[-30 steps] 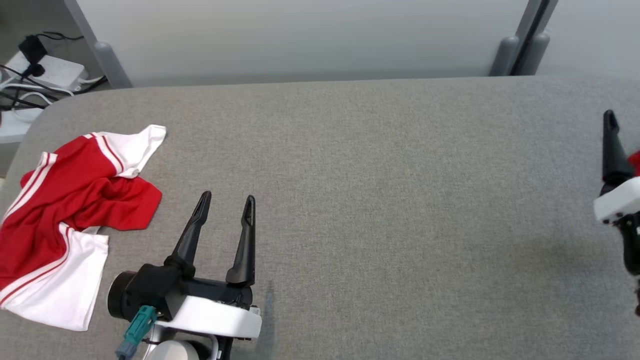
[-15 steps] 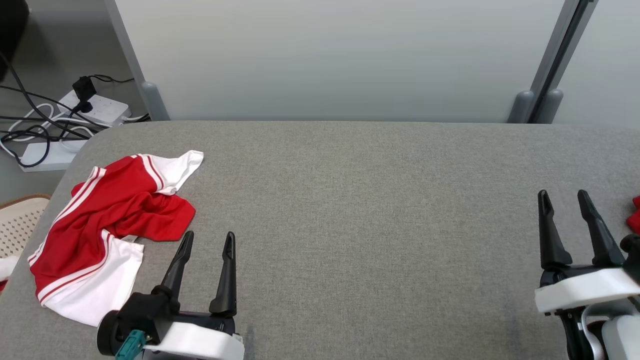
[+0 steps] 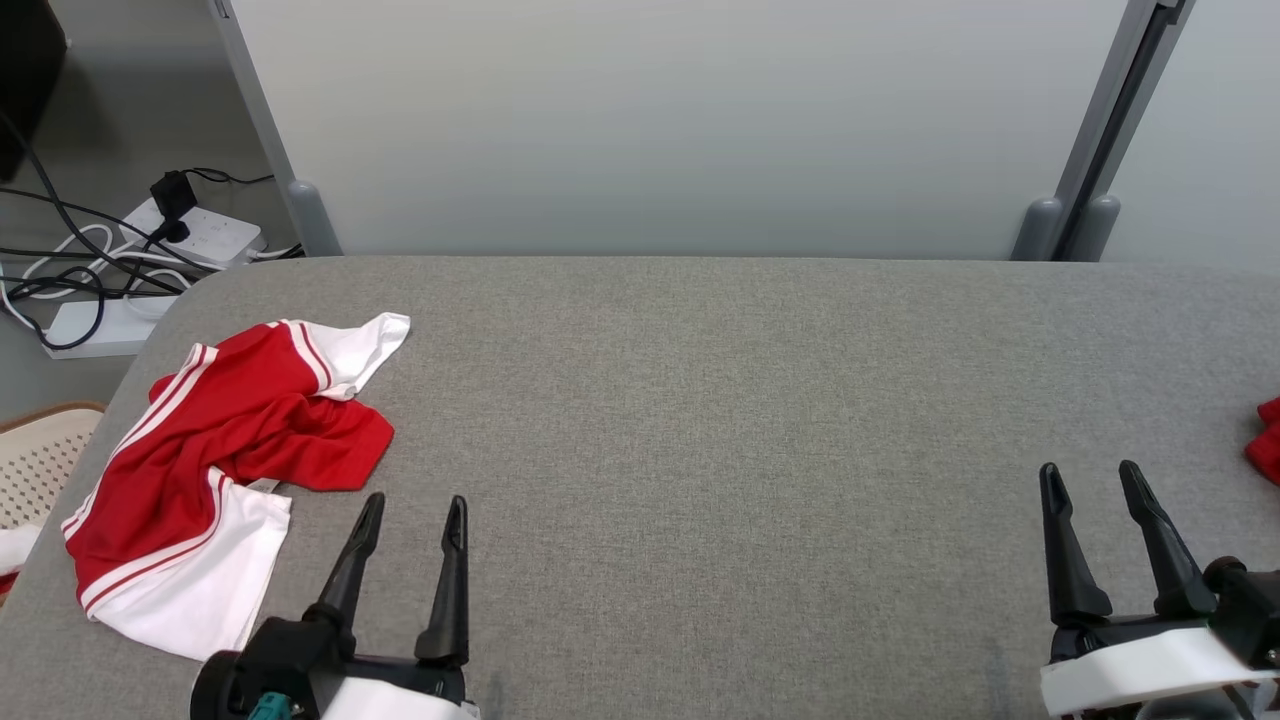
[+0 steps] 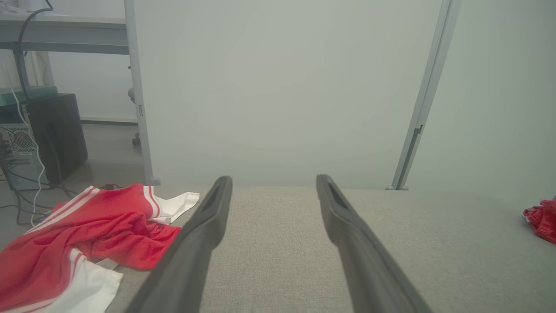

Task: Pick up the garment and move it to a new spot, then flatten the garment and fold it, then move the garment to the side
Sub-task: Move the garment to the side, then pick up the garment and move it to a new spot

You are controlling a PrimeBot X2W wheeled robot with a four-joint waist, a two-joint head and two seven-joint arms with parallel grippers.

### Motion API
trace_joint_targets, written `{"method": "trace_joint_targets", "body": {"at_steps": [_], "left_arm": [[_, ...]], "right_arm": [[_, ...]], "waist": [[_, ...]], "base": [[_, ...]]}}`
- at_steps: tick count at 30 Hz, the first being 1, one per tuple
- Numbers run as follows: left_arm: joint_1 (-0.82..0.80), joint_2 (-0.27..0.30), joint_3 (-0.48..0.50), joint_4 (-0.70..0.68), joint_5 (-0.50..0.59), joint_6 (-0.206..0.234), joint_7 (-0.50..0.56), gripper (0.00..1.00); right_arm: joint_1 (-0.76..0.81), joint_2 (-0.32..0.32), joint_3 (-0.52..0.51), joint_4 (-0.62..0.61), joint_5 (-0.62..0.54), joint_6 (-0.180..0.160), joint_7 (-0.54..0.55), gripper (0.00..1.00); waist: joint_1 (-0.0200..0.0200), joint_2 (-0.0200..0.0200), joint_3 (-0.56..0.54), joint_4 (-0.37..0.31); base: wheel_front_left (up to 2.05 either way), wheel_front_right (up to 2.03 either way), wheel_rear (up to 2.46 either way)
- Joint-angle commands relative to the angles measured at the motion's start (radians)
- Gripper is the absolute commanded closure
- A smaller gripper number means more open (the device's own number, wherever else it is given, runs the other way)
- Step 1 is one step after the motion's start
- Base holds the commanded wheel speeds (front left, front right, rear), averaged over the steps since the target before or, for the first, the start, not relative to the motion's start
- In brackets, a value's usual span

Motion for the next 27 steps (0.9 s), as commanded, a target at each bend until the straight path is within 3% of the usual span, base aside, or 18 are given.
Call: {"method": "trace_joint_targets", "body": {"at_steps": [1,27], "left_arm": [[-0.009,-0.007,0.041,-0.025,0.016,-0.01,-0.013,0.0],[-0.001,-0.044,0.099,-0.008,0.099,-0.059,-0.013,0.0]], "right_arm": [[-0.01,-0.007,0.022,-0.038,-0.023,0.004,-0.012,0.0],[0.017,0.003,0.032,-0.041,-0.019,0.004,-0.012,0.0]], "waist": [[0.0,-0.0001,0.0,0.001],[0.0,-0.0001,0.008,0.022]], "base": [[0.0,0.0,0.0],[0.0,0.0,0.0]]}}
